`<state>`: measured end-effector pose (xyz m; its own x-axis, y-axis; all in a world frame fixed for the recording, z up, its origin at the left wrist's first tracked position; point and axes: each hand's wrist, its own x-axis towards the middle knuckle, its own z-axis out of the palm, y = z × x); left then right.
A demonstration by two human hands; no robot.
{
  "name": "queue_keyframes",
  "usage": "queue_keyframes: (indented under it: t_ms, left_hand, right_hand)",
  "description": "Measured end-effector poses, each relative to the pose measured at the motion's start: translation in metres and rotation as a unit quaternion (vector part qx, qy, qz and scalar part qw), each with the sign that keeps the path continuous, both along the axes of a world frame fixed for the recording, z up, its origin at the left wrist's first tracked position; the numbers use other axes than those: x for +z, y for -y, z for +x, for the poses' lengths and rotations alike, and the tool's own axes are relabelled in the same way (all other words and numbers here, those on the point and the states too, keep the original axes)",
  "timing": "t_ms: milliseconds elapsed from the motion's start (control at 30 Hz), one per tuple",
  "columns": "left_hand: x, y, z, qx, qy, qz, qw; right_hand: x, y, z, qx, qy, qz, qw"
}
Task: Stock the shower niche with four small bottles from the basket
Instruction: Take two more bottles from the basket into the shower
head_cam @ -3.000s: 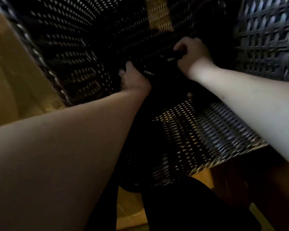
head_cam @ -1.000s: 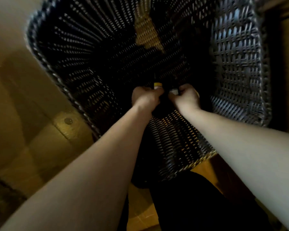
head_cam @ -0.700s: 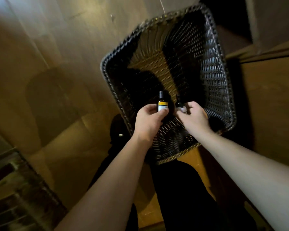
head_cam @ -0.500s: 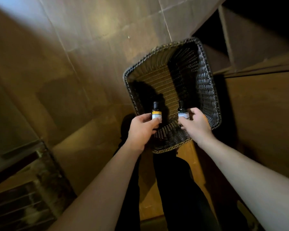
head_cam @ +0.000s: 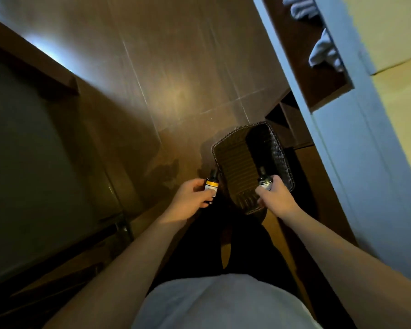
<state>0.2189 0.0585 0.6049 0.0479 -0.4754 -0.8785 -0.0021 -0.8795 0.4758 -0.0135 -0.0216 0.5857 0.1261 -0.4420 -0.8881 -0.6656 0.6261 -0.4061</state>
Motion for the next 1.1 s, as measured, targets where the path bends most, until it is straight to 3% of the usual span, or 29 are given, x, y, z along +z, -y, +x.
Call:
queue_keyframes:
  t_ms: [167,267,433,700,867,1100]
  left_hand:
    - [0.055,-0.029,0.03,0.019,0.038,-0.034,0.999]
    - [0.083,-0.044,0.041,0.08,0.05,-0.068,0.993]
    - [0.108,-0.065,0.029,0.14,0.074,-0.106,0.982]
    - [0.151,-0.072,-0.029,0.188,0.041,-0.149,0.97]
    - [0.192,-0.075,-0.076,0.315,-0.067,-0.172,0.931]
    - [0.238,-0.103,-0.133,0.4,-0.073,-0.233,0.884]
  right_hand:
    - [0.046,-0.051,0.006,-0.097,-0.02,-0.027,0.995]
    - [0.065,-0.07,0.013,-0.129,0.001,-0.033,0.991]
    - [0.093,-0.064,0.021,-0.072,0.06,-0.075,0.993]
    - [0.153,-0.039,0.019,-0.022,0.151,-0.111,0.982]
    - [0.193,-0.038,-0.003,0.029,0.218,-0.087,0.972]
    - [0.228,-0.039,-0.041,0.12,0.288,-0.049,0.949]
